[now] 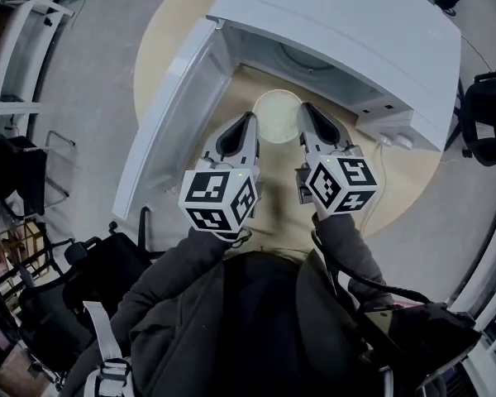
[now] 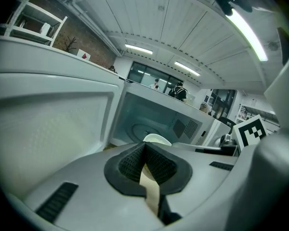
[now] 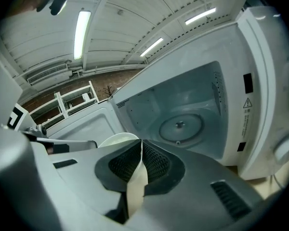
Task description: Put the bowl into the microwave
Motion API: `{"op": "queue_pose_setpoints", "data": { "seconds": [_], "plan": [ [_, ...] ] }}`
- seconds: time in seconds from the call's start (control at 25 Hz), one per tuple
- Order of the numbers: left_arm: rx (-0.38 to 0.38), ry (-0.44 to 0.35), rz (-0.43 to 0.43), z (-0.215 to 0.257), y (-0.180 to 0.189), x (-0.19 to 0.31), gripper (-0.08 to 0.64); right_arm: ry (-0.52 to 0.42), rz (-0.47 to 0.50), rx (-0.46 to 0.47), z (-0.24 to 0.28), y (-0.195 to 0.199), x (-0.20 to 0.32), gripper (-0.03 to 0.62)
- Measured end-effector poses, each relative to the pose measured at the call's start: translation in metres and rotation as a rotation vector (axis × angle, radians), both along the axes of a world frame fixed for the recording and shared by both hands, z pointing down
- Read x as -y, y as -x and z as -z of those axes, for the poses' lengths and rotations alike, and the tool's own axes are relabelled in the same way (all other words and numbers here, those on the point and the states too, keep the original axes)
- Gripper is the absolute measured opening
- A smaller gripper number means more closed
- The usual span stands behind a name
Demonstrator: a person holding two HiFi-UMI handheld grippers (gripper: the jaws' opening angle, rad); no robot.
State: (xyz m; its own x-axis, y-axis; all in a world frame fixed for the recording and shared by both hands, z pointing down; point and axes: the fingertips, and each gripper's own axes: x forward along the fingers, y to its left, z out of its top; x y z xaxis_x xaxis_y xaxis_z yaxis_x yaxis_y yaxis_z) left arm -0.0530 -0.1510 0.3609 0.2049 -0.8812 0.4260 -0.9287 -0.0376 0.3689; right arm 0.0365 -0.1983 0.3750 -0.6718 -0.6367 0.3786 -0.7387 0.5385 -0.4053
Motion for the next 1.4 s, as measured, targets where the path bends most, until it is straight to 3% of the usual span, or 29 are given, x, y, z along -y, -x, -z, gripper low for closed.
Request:
{"op": "queue_pose_setpoints", "data": {
  "seconds": [0.2,0.76,1.4],
  "plan": [
    [-0.014,0.014,-0.022,-0.010,0.001,0.032,0.008,0.010,-0.053,-0.001,-0.010,-0.003,0.026,0.017],
    [-0.043,-0.037,-0.073,-0.004,-0.017,0.103,0.008,-0.009,-0.210,-0.020,-0.014,-0.027,0.077,0.015],
    [-0.110,-0.047,-0.092,-0.027,-0.026,0.161,0.008,0.000,-0.317,-0.068,-0.036,-0.041,0.121,0.017]
  ]
}}
